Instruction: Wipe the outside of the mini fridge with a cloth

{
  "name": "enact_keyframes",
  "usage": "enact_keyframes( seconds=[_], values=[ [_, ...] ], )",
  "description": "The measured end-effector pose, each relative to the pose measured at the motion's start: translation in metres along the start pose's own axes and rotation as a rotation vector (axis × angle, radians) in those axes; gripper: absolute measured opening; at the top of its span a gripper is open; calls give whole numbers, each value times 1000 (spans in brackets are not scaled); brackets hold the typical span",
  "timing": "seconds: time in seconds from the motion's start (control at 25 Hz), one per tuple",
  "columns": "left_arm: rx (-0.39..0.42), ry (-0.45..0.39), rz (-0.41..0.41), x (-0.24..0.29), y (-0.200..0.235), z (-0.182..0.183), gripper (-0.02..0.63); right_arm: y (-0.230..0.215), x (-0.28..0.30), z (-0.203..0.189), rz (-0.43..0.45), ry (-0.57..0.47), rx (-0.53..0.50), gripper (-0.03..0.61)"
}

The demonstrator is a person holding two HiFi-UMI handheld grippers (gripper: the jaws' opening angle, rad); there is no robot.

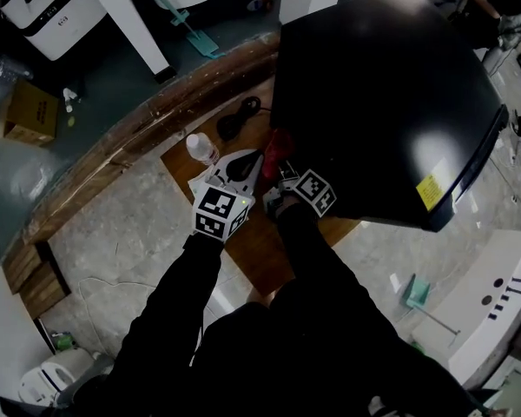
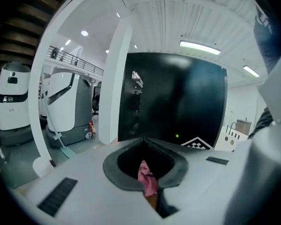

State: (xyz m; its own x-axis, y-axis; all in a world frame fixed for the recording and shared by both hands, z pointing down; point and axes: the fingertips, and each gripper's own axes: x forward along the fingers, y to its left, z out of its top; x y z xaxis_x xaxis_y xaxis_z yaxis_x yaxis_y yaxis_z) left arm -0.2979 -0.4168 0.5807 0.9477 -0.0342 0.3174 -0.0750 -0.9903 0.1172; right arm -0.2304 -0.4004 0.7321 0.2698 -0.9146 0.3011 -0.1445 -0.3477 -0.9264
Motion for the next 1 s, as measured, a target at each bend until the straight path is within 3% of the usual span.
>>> enact_keyframes(
  seconds=[0.16, 0.32, 0.48, 0.6, 0.76, 1.0],
  values=[
    [-6, -65, -7, -38, -25, 38, 6, 74, -60, -12, 117, 64, -191, 58],
    [-22, -112, -35, -89, -68, 66, 6, 144, -139, -24, 229, 132, -459, 58],
    [-81, -198, -78, -135, -119, 99, 5, 202, -219, -15, 330, 148, -749, 58],
    [-62, -241, -56, -160, -160, 120, 5, 235, -279, 2, 389, 128, -910, 58],
    [-21, -264, 0, -176, -219, 135, 6, 259, -353, 27, 476, 115, -1055, 58],
    [10, -304, 49, -179, -318, 137, 5, 239, -441, 59, 577, 162, -1123, 58]
  ],
)
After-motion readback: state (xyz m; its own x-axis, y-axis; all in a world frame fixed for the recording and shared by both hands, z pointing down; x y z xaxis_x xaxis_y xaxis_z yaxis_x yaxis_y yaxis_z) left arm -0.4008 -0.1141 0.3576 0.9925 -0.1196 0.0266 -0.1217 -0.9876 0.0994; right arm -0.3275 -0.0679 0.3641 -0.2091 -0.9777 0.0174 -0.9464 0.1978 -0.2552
